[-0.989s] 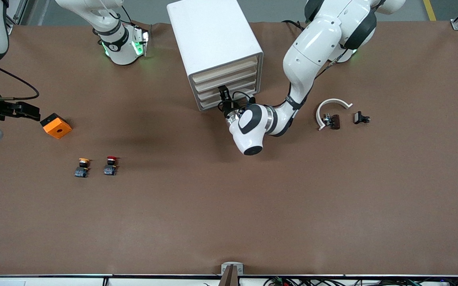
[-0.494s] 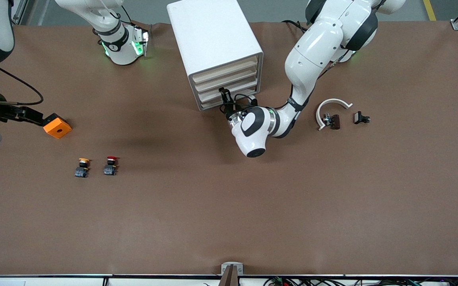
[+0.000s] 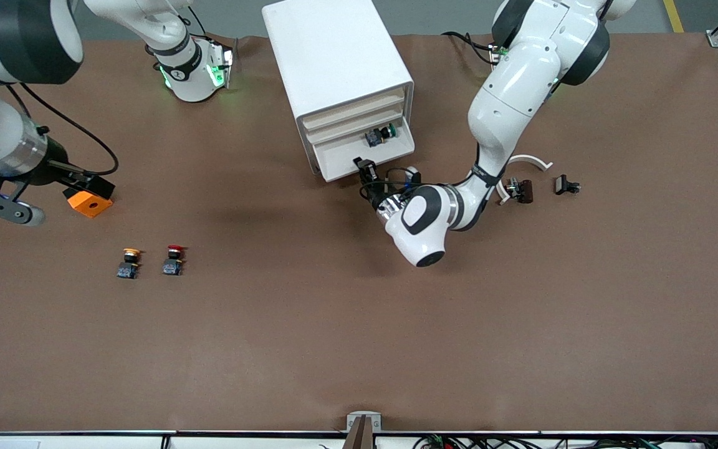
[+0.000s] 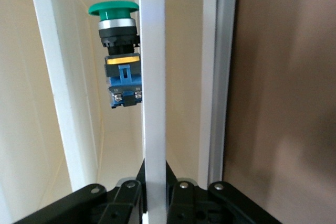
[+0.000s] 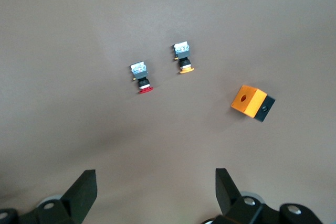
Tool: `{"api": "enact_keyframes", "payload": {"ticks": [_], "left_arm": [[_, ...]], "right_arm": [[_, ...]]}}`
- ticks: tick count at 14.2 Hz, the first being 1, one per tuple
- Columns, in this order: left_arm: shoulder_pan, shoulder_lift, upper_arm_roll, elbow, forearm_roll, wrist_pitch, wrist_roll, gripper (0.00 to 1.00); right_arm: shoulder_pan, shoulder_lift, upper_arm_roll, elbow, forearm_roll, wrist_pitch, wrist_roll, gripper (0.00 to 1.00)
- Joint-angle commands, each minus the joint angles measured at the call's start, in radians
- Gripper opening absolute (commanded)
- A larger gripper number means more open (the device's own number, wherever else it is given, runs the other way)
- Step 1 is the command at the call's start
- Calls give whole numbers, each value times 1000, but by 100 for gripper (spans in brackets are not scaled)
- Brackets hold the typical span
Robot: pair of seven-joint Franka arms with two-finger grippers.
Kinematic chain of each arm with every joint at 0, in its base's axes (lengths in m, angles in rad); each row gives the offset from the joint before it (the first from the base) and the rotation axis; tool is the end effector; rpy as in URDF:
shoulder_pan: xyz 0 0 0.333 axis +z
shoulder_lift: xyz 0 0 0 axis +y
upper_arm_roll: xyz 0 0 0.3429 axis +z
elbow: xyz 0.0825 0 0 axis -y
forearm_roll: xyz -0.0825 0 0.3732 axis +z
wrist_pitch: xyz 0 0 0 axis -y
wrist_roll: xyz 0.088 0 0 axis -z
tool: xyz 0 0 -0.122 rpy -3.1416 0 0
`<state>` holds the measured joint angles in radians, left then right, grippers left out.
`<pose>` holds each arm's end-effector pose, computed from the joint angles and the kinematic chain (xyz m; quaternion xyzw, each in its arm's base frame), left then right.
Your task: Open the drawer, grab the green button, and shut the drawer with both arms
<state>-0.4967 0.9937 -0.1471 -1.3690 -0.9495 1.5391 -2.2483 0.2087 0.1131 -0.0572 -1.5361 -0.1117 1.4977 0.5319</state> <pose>0.4862 -0.4658 0.1497 -0.4202 -0.6828 0.5256 0.2845 0.5632 0.0734 0.5845 0.9775 -0.1881 -0.0513 0.0809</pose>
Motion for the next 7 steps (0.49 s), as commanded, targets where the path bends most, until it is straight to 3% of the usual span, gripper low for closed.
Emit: {"api": "enact_keyframes", "payload": {"ticks": [1, 4, 7], "left_arm": [[29, 2, 9, 36, -20, 9, 29, 0], [72, -3, 7, 45, -29, 35, 47, 3], [105, -4, 7, 51, -133, 41, 99, 7]], "right_arm": [[70, 29, -3, 22, -6, -8, 133, 100], [133, 49, -4, 22, 62, 25, 297, 100], [207, 59, -4, 22, 72, 36, 439, 100]]}}
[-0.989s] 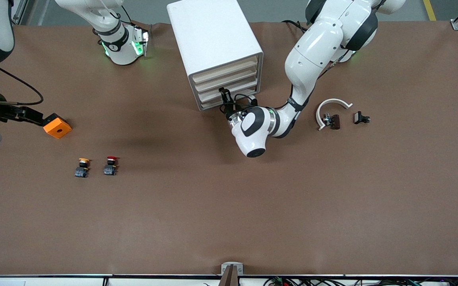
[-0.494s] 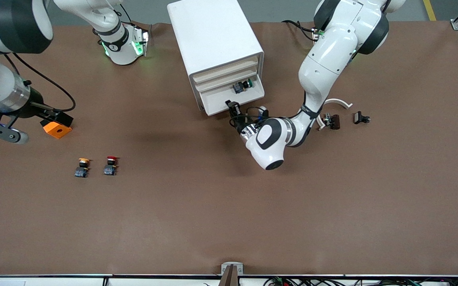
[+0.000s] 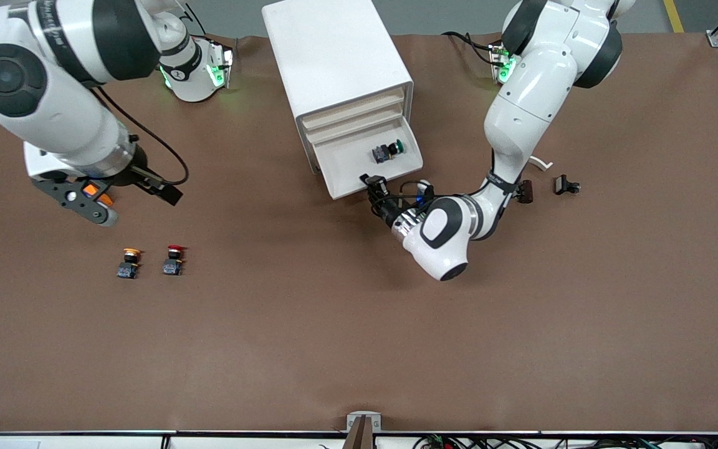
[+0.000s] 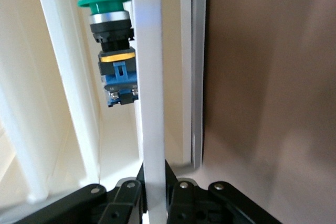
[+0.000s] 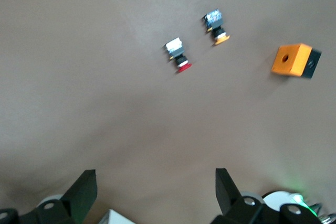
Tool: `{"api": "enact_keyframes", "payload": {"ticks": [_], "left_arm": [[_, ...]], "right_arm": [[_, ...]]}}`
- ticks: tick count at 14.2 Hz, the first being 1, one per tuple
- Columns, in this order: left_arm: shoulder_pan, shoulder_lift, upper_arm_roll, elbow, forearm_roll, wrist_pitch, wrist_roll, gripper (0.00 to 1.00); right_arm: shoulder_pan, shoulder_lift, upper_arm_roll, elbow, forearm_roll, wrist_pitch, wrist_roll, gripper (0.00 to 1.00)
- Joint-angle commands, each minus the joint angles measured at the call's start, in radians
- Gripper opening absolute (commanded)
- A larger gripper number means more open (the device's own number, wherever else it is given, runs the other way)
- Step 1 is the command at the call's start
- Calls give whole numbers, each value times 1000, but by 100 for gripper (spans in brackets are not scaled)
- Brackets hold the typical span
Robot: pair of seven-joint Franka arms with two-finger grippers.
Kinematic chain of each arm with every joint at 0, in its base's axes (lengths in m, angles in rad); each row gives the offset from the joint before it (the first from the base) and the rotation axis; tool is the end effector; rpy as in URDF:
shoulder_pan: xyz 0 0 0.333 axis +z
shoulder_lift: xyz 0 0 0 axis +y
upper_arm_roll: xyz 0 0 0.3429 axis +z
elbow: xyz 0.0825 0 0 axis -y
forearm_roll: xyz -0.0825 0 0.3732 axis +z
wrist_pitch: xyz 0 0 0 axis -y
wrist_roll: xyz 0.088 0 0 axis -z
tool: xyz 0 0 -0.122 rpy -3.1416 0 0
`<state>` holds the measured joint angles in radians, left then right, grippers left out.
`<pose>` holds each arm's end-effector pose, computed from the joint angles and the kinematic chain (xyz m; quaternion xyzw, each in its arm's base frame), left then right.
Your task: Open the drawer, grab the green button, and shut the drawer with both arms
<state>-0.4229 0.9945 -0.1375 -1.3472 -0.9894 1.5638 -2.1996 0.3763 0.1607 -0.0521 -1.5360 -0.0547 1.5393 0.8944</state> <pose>0.5331 -0.4306 0.1567 -0.4022 -0.6959 0.5504 0.2260 0.5557 0.1819 0.5593 0.9566 -0.2790 -0.0463 0.0707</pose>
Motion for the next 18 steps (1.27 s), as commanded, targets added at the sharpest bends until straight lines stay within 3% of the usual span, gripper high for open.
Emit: {"api": "enact_keyframes", "payload": {"ticks": [1, 2, 3, 4, 12, 18], "left_arm": [[35, -8, -2, 33, -95, 16, 67, 8], [36, -10, -1, 39, -94, 15, 72, 20], [36, -11, -1, 43, -92, 15, 70, 71], [36, -17, 2, 55, -81, 15, 70, 100], [96, -57, -4, 129, 118, -5, 127, 100], [156, -122, -5, 140, 316, -16, 317, 100]], "right_arm": [[64, 17, -9, 22, 15, -5, 119, 100], [88, 23, -9, 22, 15, -5, 173, 100], [119, 32, -9, 22, 19, -1, 228, 100], [148, 43, -9, 22, 26, 15, 286, 100], [415, 206, -9, 19, 38, 179, 699, 100], [495, 258, -9, 20, 108, 318, 871, 100]]}}
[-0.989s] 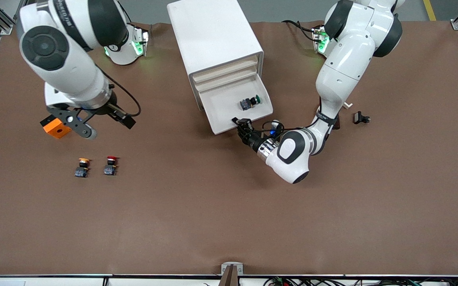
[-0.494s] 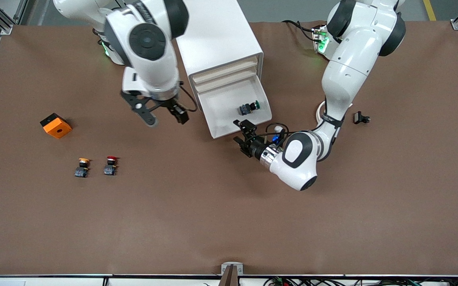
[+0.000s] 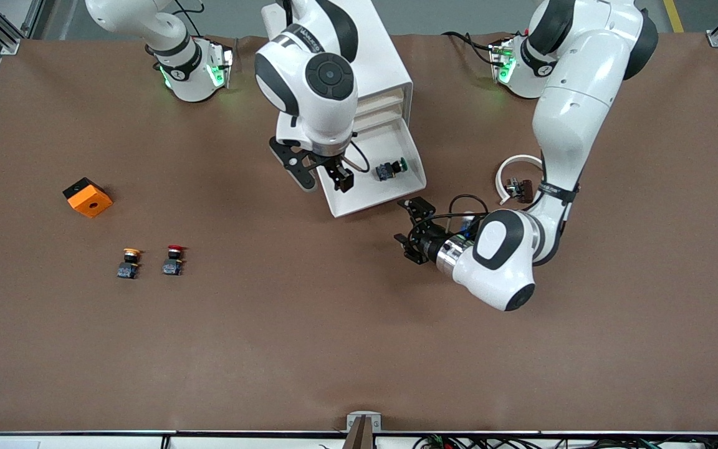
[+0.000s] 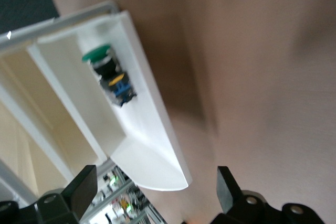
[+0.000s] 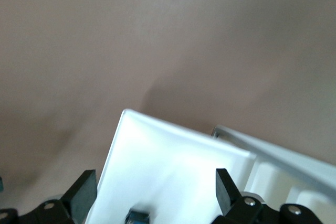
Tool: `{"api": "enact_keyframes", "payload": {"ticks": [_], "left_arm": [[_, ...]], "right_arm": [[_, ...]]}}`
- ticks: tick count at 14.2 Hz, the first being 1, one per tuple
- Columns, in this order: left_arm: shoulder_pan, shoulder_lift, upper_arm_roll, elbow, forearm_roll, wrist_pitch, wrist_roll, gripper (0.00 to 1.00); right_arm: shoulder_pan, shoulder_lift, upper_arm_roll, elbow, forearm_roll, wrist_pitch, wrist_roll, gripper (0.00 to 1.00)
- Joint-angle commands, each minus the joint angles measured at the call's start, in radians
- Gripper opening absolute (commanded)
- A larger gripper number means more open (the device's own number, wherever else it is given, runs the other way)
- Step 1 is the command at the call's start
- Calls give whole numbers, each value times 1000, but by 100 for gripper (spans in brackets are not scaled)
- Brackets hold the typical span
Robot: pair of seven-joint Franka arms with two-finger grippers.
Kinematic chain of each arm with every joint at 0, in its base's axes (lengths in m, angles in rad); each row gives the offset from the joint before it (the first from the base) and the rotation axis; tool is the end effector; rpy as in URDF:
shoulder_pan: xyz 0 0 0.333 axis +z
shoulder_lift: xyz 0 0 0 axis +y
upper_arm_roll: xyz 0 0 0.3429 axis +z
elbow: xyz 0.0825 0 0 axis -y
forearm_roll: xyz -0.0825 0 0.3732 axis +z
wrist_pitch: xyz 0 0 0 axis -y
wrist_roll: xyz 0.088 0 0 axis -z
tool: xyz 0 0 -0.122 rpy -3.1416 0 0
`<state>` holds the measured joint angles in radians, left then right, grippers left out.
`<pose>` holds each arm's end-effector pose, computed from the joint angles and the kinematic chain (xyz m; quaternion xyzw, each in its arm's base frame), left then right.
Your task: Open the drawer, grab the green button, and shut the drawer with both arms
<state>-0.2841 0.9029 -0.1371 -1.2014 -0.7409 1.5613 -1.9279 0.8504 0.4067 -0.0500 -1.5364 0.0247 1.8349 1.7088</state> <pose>0.6314 -0.3432 0.2523 -0.5691 -0.6739 0.4662 0.0674 0.4570 0.4808 0.4259 0.8963 -0.4402 -0.0184 0.0506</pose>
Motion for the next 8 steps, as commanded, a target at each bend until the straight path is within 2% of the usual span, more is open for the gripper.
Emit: {"api": "enact_keyframes", "payload": {"ticks": [1, 4, 8], "left_arm": [[20, -39, -4, -3, 108, -18, 61, 100], [26, -79, -4, -3, 280, -17, 215, 100], [42, -87, -4, 11, 411, -9, 352, 100]], "right_arm": [[27, 23, -11, 22, 31, 44, 93, 100], [62, 76, -11, 22, 29, 89, 193, 100], [110, 144, -11, 22, 27, 158, 313, 100]]}}
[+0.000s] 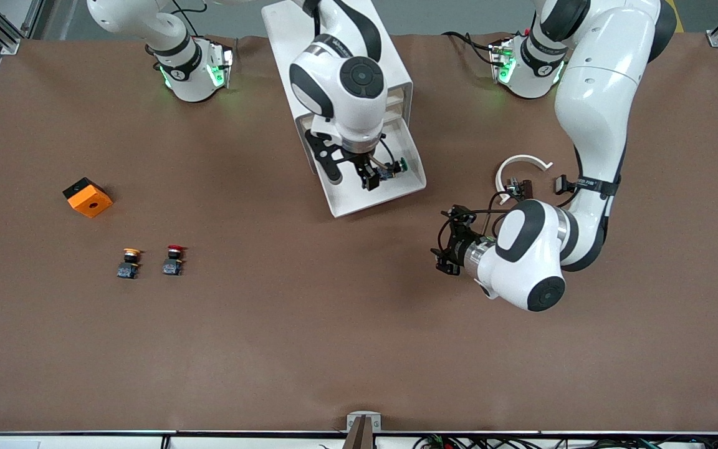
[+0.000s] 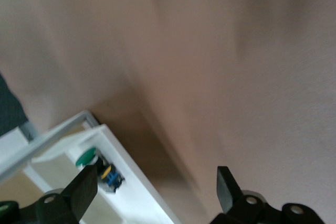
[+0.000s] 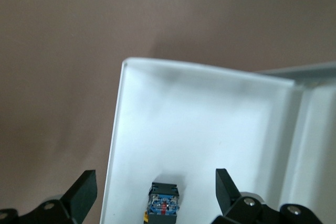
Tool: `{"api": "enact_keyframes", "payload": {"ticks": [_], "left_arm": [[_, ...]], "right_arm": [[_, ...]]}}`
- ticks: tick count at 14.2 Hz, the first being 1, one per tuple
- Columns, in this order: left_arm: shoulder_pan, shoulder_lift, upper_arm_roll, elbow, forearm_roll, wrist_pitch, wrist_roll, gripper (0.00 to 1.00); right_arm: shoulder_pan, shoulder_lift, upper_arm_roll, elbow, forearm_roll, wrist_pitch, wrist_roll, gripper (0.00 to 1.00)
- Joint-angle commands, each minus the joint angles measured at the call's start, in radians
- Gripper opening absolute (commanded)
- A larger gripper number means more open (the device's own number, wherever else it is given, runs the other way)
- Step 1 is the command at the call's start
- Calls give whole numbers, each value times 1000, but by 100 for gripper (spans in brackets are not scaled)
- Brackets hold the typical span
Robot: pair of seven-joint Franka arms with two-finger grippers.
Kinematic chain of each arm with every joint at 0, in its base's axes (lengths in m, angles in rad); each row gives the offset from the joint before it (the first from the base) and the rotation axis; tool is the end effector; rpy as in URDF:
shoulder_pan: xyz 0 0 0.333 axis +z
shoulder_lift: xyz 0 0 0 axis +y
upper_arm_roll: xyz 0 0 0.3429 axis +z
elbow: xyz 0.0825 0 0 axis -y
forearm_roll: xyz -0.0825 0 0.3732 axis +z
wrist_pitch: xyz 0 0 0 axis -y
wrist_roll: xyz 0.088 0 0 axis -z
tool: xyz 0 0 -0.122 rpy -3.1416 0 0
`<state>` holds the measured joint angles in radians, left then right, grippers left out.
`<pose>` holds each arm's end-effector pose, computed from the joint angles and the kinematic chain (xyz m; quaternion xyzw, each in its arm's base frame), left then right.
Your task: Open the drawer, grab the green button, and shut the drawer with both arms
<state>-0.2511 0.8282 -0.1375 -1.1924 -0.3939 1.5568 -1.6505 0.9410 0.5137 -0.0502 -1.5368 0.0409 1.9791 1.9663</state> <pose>0.6495 -0.2887 0.2845 -0.7313 -0.5979 0.3230 0.0592 0.4264 0.5407 0.3644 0.8552 -0.5170 -0.0110 0.0341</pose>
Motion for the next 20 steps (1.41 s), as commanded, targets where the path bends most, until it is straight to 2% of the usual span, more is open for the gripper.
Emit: {"api": "enact_keyframes", "payload": {"ticks": [1, 4, 8, 11, 20], "left_arm": [[9, -14, -4, 2, 101, 0, 142, 100], [15, -58, 2, -3, 214, -4, 388, 100], [13, -70, 2, -6, 268, -6, 406, 100], [0, -83, -13, -7, 394, -9, 434, 100], [15, -222, -21, -85, 406, -31, 689, 100]], "right_arm": [[25, 52, -10, 24, 11, 15, 59, 100], [42, 114, -10, 66, 11, 15, 97, 100], [73, 155, -11, 76, 10, 61, 127, 100], [82, 166, -10, 76, 11, 70, 129, 100], [94, 200, -10, 78, 11, 132, 160, 100]]}}
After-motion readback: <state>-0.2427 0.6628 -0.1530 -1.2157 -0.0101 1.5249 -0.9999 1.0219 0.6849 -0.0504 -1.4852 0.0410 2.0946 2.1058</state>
